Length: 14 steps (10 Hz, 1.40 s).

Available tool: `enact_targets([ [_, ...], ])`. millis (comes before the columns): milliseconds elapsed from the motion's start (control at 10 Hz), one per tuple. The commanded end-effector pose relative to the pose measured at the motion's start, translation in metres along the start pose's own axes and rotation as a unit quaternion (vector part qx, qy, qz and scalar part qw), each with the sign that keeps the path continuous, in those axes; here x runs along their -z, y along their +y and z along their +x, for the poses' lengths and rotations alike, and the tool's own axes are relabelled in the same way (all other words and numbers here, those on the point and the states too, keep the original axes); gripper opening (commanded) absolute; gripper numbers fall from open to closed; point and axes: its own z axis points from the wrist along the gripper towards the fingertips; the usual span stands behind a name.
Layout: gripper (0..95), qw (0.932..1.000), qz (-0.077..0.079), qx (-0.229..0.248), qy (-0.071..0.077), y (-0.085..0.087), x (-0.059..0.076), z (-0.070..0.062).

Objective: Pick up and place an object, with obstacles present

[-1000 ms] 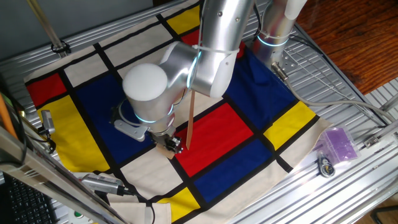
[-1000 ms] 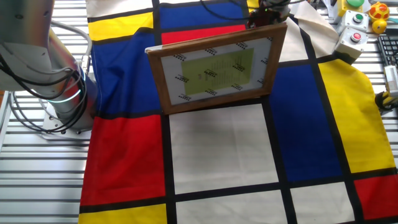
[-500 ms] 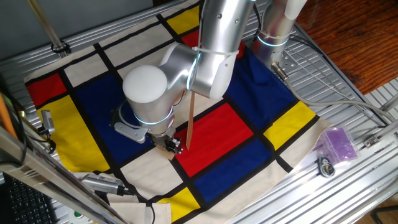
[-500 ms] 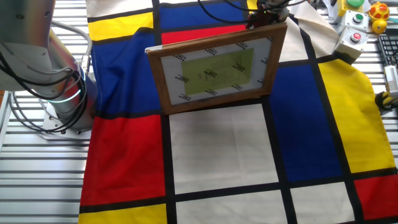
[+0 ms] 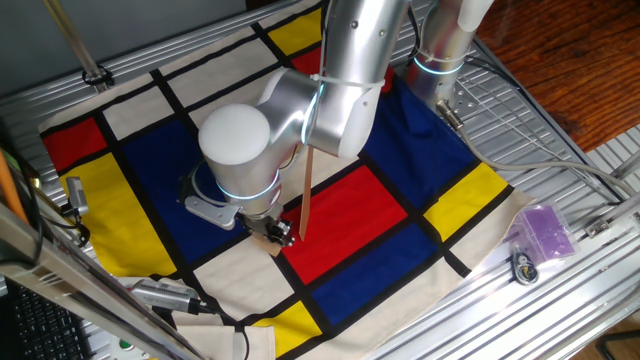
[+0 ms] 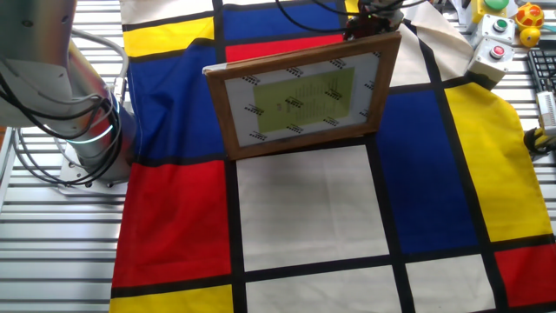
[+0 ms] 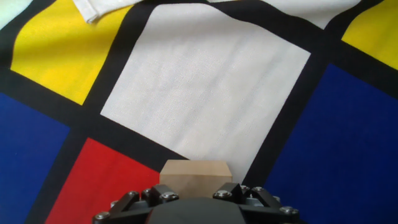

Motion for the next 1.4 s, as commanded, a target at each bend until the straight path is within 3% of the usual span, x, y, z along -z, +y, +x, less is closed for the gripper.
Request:
enact_targets([
  [100,38.0,1.0000,0.000,0.003,-0.001,0.000,-0.002,0.000],
  [300,38.0,1.0000,-0.001,0.006,-0.002,0.000,-0.004,0.001],
  [400,57.0,0.9999,-0.002,0.011,-0.002,0.000,-0.003,0.000],
  [900,57.0,1.0000,-0.006,0.004,0.000,0.001,0.008,-0.003],
  [1000,38.0,0.9998,-0.010,-0.007,0.014,0.004,0.032,-0.007],
  [1100,19.0,0.9996,-0.005,-0.016,0.021,0.007,0.050,-0.008],
  [1200,19.0,0.9992,0.000,-0.030,0.025,0.010,0.066,-0.008],
  [1300,0.0,0.9987,-0.001,-0.042,0.030,0.013,0.075,-0.008],
  [1400,0.0,0.9987,0.006,-0.038,0.035,0.017,0.085,-0.007],
])
